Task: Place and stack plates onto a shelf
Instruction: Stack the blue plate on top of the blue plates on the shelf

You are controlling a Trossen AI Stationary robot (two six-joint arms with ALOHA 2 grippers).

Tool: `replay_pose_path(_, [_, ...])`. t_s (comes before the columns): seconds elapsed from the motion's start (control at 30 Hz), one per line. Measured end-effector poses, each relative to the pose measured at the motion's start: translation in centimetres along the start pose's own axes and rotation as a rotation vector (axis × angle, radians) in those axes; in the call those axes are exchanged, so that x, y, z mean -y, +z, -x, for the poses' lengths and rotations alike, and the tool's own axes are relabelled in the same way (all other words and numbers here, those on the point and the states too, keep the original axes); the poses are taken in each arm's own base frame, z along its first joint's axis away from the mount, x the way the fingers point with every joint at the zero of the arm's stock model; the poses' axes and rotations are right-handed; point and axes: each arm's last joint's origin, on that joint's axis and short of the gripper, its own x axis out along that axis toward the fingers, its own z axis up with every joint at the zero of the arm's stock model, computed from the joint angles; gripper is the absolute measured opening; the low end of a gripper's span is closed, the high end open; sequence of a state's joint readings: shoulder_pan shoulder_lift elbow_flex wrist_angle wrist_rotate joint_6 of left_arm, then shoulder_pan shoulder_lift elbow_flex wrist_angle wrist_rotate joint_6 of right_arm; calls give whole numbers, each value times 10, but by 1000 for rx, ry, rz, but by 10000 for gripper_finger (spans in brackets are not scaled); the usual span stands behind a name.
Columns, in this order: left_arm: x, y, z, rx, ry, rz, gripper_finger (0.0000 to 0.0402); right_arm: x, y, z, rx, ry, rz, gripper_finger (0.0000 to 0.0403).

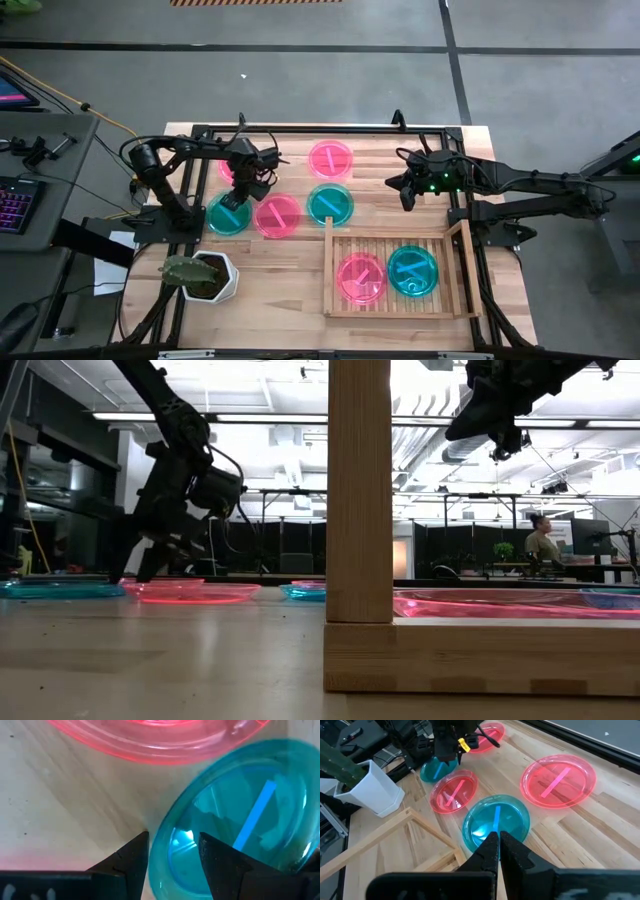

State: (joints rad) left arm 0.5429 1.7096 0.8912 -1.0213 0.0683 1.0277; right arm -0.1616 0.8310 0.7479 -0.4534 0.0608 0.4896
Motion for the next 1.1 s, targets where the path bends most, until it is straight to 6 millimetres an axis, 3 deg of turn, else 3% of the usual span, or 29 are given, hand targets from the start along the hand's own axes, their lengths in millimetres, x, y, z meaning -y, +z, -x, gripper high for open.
replay_pose_path(0.37, [1, 1, -4, 5, 12, 21, 149, 0, 0, 0, 1, -1, 18, 0])
replay_pose_path(0.7, [1, 1, -2, 3, 8, 56, 9, 0, 0, 0, 1, 0, -30, 0])
replay_pose_path(1.1, [-12, -8, 31, 27, -27, 145, 1, 0, 0, 0, -3, 8, -52, 0])
